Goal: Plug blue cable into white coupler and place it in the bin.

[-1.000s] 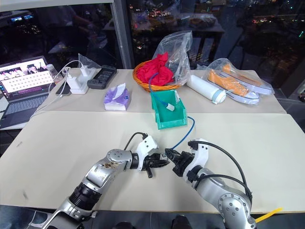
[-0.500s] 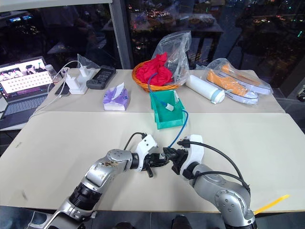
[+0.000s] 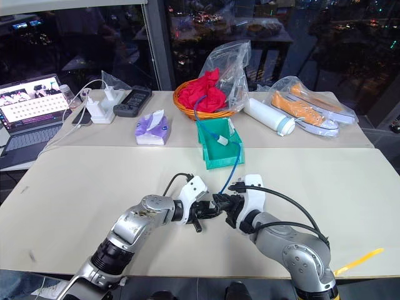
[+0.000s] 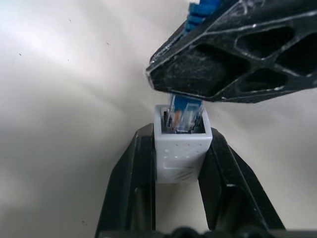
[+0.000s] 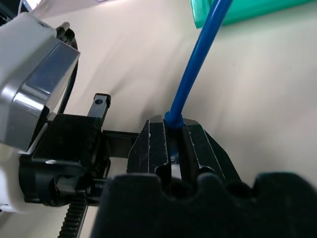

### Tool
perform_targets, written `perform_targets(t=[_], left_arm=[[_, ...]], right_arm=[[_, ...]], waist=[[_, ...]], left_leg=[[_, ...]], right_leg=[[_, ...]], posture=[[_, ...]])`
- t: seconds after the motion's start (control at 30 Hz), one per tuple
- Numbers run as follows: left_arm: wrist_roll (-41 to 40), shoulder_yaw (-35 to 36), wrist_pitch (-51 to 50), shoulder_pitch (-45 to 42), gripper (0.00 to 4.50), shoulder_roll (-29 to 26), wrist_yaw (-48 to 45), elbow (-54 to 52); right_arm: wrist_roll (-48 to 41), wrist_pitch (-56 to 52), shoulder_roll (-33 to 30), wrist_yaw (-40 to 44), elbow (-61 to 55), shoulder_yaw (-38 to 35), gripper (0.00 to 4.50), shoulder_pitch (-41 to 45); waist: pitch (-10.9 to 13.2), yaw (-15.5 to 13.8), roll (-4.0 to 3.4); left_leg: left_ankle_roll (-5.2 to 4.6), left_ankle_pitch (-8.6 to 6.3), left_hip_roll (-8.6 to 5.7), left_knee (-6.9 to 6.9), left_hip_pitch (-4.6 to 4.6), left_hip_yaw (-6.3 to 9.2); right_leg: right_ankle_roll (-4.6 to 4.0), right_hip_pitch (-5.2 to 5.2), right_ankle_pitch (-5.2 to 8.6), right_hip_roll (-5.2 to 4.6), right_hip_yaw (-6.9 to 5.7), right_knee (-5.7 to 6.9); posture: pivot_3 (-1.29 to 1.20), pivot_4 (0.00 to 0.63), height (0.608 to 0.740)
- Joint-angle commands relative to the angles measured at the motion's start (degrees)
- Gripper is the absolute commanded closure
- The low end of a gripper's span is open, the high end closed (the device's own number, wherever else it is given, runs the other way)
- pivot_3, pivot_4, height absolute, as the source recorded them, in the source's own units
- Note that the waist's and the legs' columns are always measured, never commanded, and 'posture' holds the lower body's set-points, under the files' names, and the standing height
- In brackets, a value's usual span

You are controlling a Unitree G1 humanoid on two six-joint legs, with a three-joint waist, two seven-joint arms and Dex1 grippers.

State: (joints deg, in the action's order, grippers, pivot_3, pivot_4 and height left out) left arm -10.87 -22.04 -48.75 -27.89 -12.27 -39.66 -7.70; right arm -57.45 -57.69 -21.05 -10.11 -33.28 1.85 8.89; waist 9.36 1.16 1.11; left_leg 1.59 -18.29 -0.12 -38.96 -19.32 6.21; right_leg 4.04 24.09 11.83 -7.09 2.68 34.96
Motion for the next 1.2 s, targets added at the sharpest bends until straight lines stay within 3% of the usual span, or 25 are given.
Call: perform_targets(t=[0.03,0.43,0.8,1.07,1.13,1.2], left_arm=[[-2.22,-0.05,1.11,-1.27,3.82,2.13,0.21,-6.38],[-5.14,0.7,-4.61,1.67,3.82,2.9,2.11,-11.1],[-7.66,1.55,-8.47,1.94,3.82,3.22,2.75,-13.09],[-7.72,1.86,-7.29,2.05,3.82,2.83,3.0,-12.37],[-7.59,2.51,-6.14,2.69,2.8,2.13,2.79,-11.75],[-7.99,2.45,-5.29,3.52,2.12,0.22,1.4,-11.61]], right_arm=[[1.09,-6.38,-0.06,0.33,1.85,4.91,4.5,-2.23],[11.47,-3.73,0.22,5.39,6.27,9.54,4.5,-11.96],[22.4,0.44,0.16,9.58,8.04,14.37,4.5,-13.67],[21.96,3.21,3.42,11.54,5.82,7.41,4.5,-12.37],[20.21,3.56,4.63,11.41,3.83,3.06,4.5,-10.66],[18.02,2.6,5.01,11.01,1.33,-1.02,4.5,-8.59]], waist=[[0.0,-0.02,0.0],[-1.28,-0.09,-0.01],[-1.62,0.04,0.13],[-1.63,-0.03,0.16],[-1.59,-0.08,0.14],[-1.57,-0.11,0.13]], left_leg=[[0.0,0.0,0.0,0.0,0.0,0.0],[-0.09,-0.06,0.0,0.08,0.12,0.01],[-0.39,-0.28,0.05,0.62,1.39,0.02],[-0.38,-0.27,0.05,0.69,1.43,0.04],[-0.37,-0.27,0.05,0.69,1.44,0.06],[-0.33,-0.25,0.04,0.67,1.39,0.08]], right_leg=[[0.0,0.0,0.0,0.0,0.0,0.0],[0.04,-0.13,0.08,0.0,-0.01,-0.06],[0.55,-1.75,0.79,0.0,-0.1,-0.47],[0.48,-1.75,0.79,0.0,-0.11,-0.48],[0.48,-1.67,0.79,0.0,-0.12,-0.5],[0.15,-1.5,0.58,0.0,-0.12,-0.53]], posture=[[0.0,0.15,0.74],[0.0,0.15,0.74],[0.0,0.15,0.74],[0.0,0.15,0.74],[0.0,0.15,0.74],[0.0,0.15,0.74]])
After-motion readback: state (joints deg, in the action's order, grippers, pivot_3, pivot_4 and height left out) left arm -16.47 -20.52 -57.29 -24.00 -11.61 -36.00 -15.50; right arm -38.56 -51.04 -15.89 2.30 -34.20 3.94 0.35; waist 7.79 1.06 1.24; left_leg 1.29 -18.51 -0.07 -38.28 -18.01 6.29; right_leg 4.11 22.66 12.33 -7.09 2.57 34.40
